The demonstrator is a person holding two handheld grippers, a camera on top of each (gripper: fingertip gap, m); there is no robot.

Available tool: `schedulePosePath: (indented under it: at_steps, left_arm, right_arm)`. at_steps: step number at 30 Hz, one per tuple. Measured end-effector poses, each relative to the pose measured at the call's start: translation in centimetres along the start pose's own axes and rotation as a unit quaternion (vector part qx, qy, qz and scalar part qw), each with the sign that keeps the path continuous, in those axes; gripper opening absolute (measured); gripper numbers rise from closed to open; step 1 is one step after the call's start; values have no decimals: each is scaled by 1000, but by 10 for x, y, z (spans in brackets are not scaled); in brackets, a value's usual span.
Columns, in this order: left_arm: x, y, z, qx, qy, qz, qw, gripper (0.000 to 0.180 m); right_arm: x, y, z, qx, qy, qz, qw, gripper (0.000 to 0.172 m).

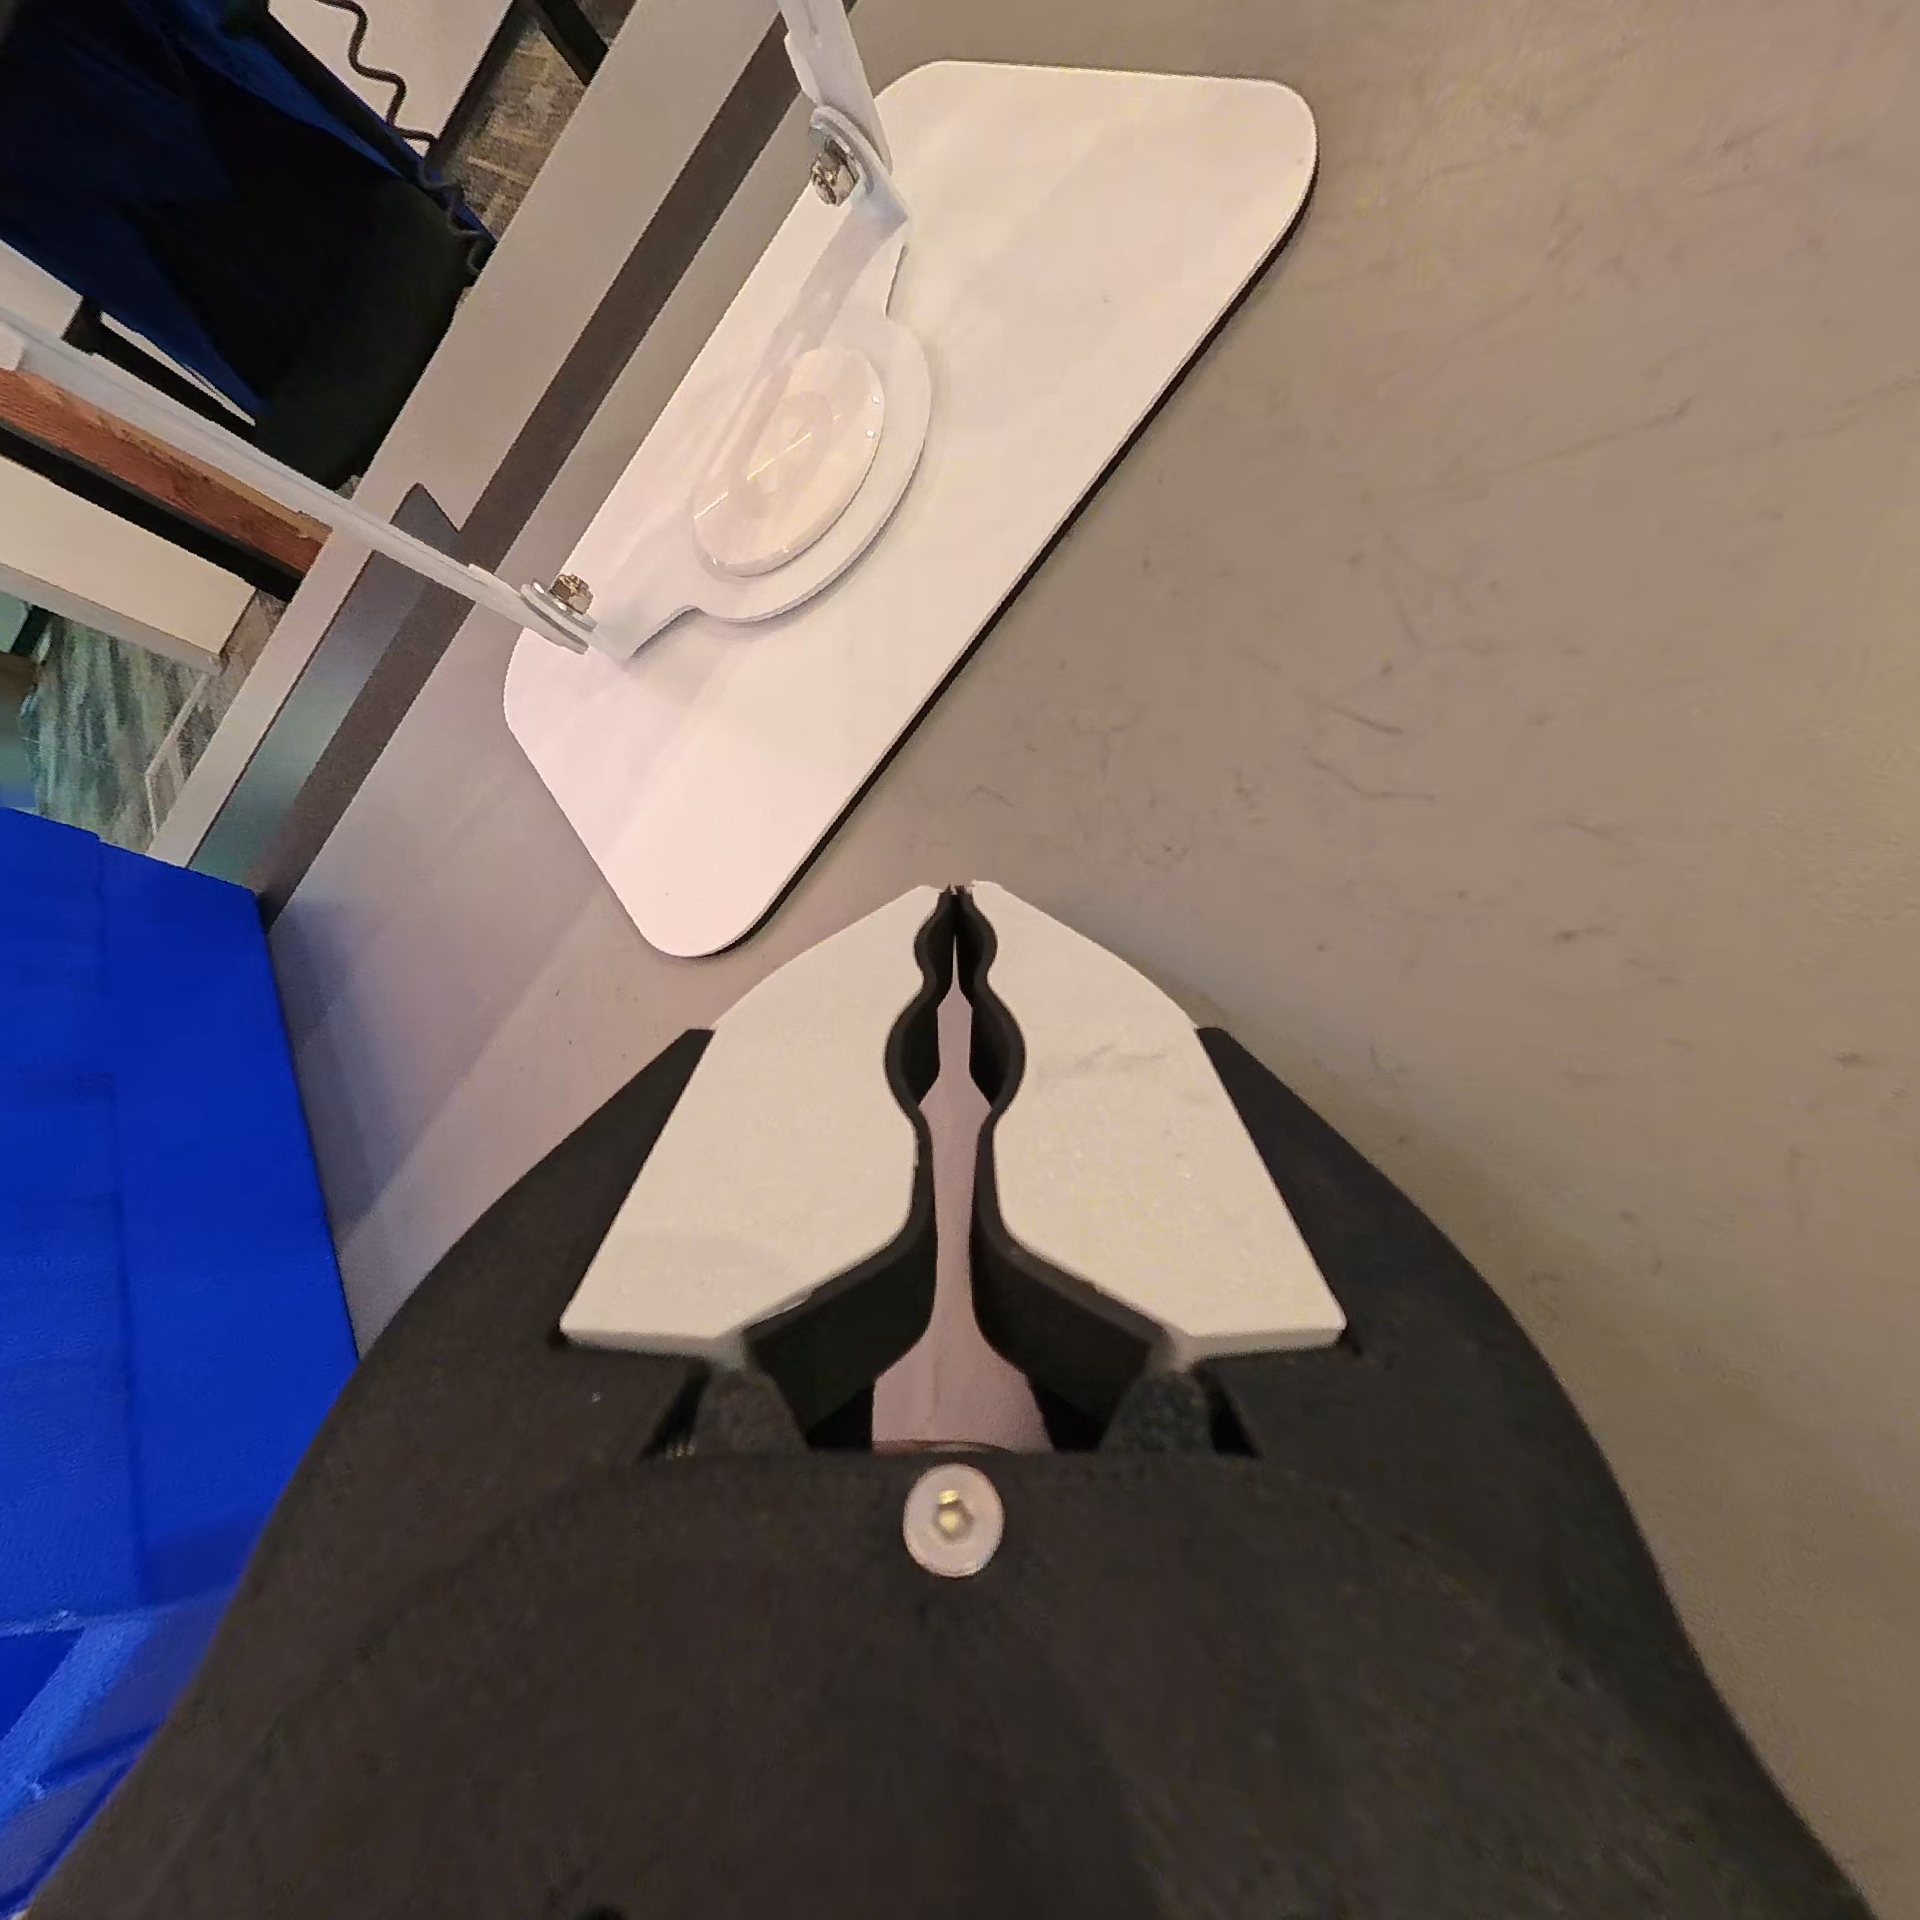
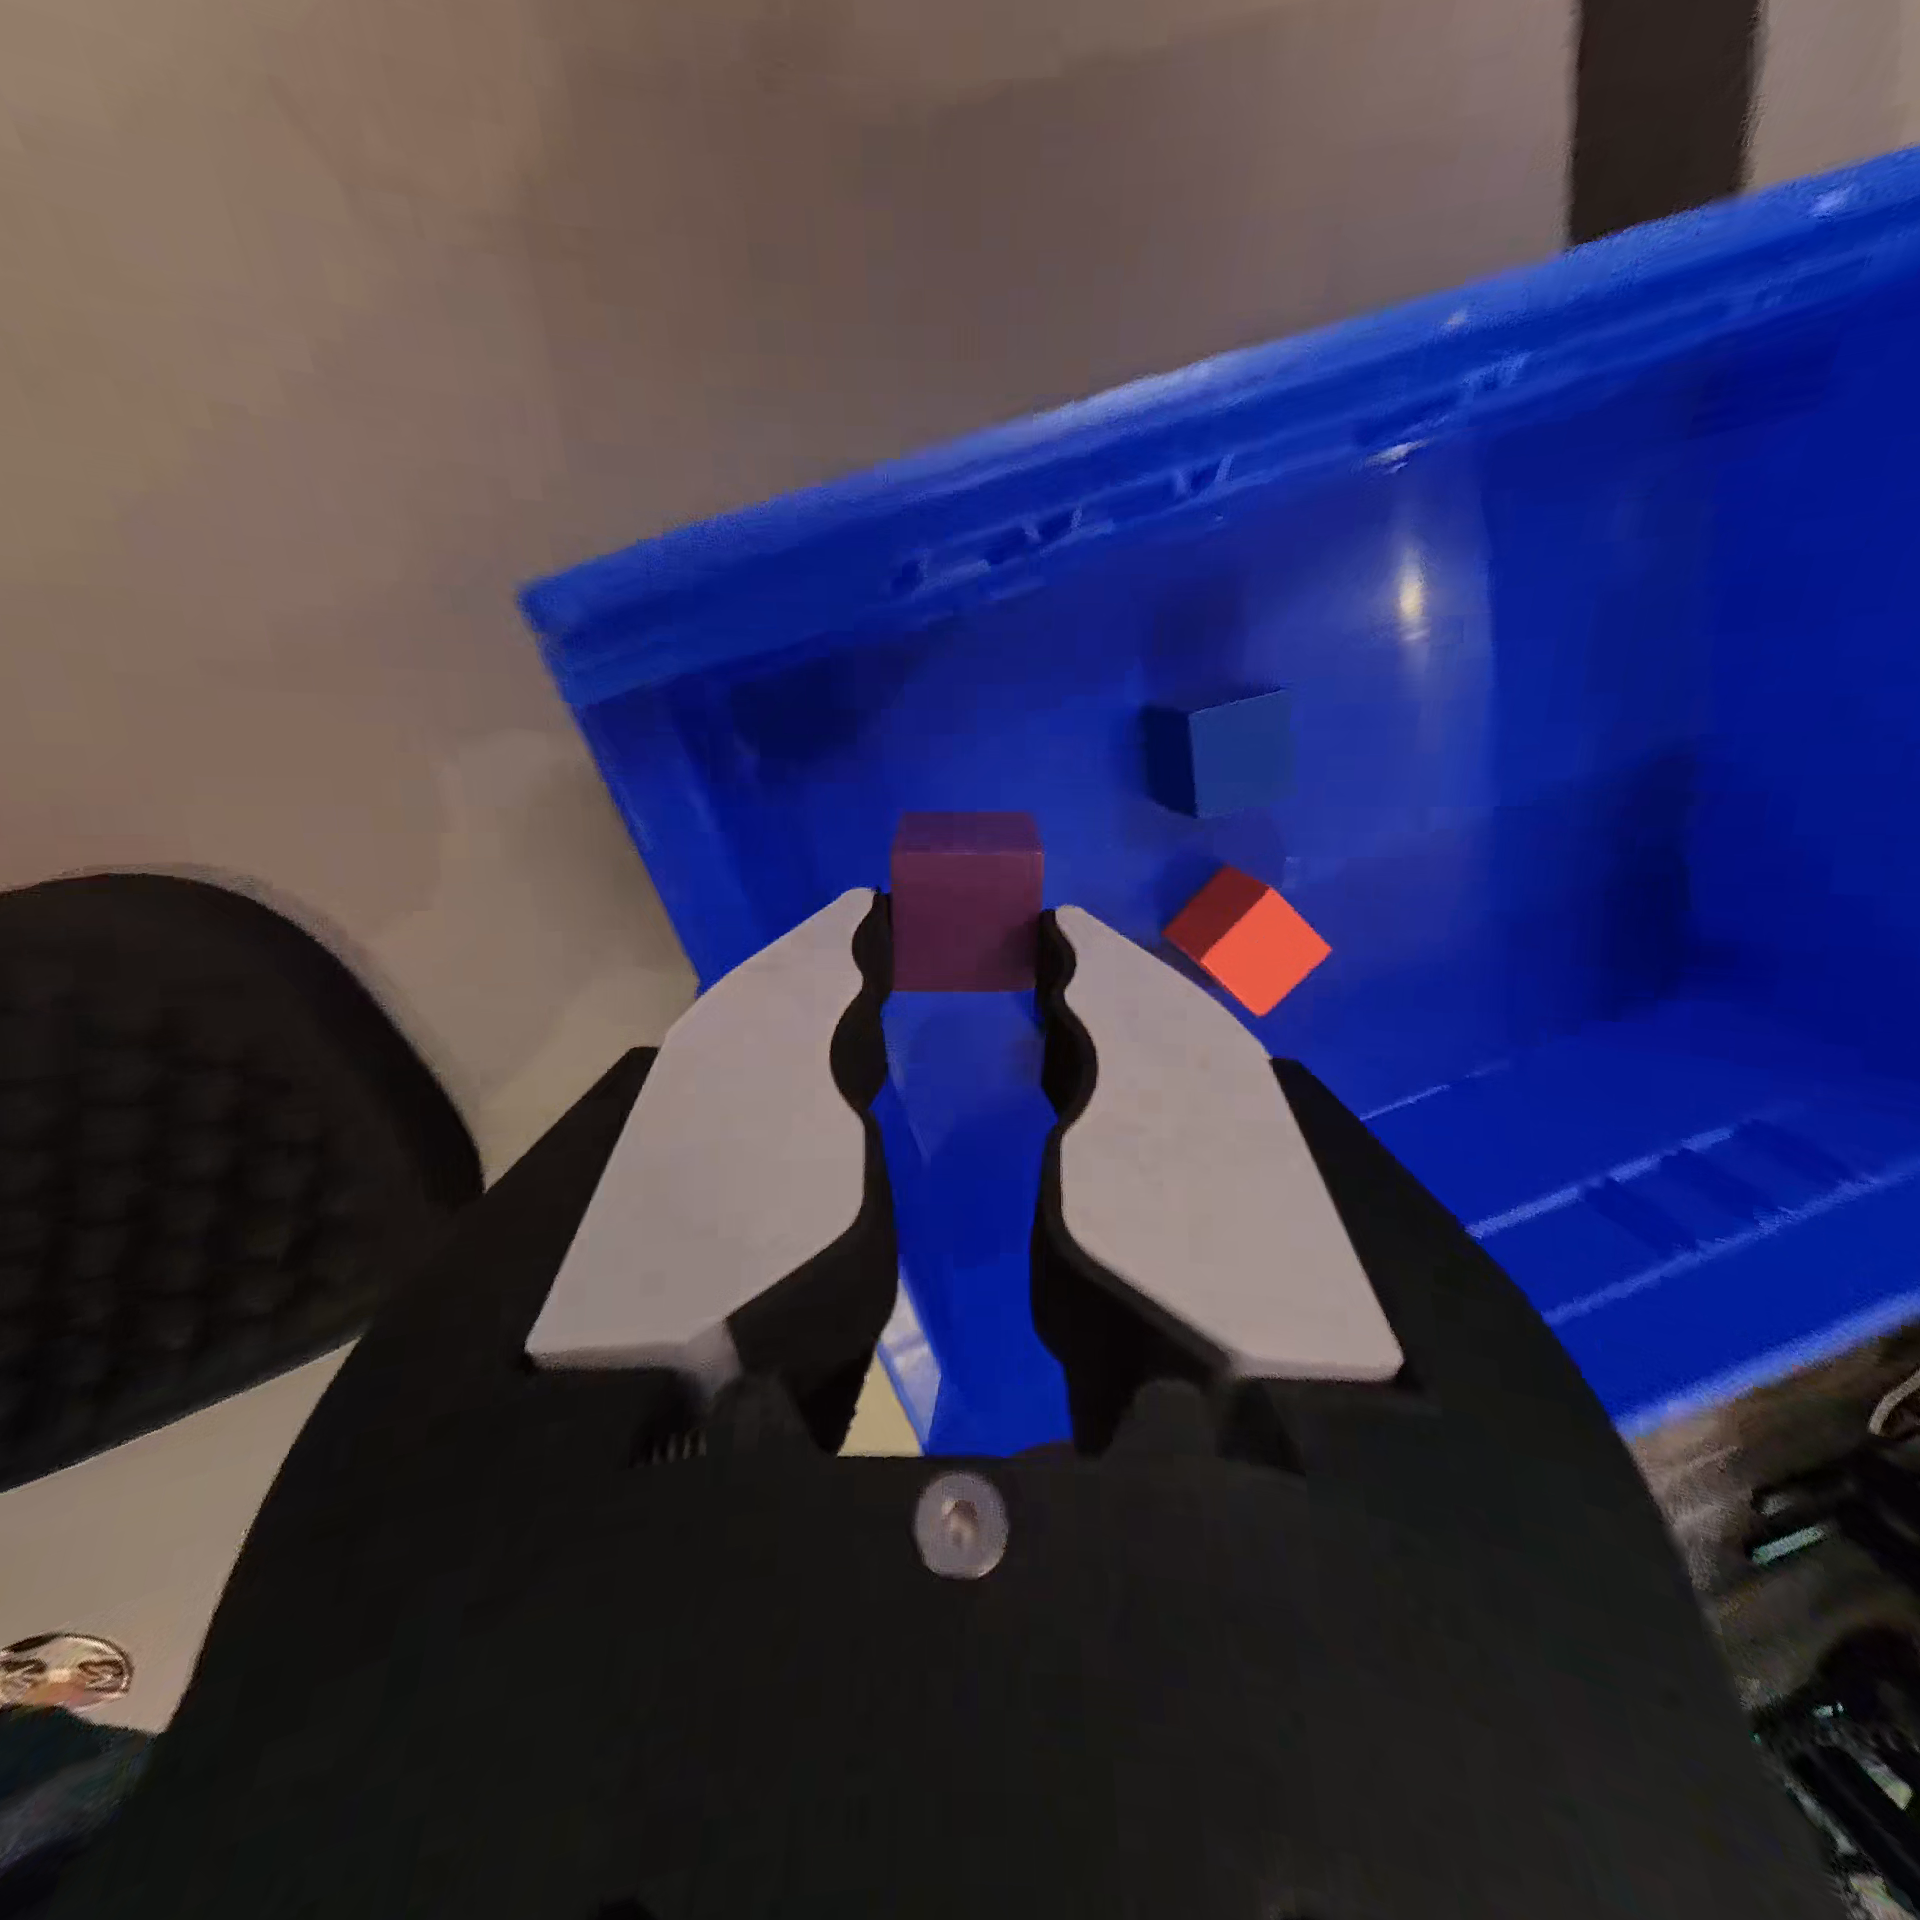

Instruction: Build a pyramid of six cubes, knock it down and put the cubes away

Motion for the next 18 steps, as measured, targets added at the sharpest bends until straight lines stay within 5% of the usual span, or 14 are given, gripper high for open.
schedulePosePath:
  at_steps: [5,7,11,15,18]
  left_arm:
    - [0,0,0,-1,-1,0,1000,0]
    - [0,0,0,-1,0,0,1000,0]
    - [0,0,0,-1,-1,0,1000,0]
    - [0,0,0,0,0,-2,1000,0]
    - [0,0,0,0,0,-4,1000,0]
  right_arm:
    - [-42,4,0,-14,-27,46,998,27]
    - [-49,8,-1,-28,-29,43,998,46]
    - [-13,-2,-4,-36,-7,2,999,47]
    - [44,-73,9,52,76,17,996,39]
    - [51,-145,18,135,91,62,985,38]
Point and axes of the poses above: each gripper's, where its closed fingertips meet, x back along the fingers, z out of its top, y = z × x across the jaws, the point moved 5 cm from there along x, back along the fingers, and after that the axes turned 6 degrees about -y, right-handed, at the moved point
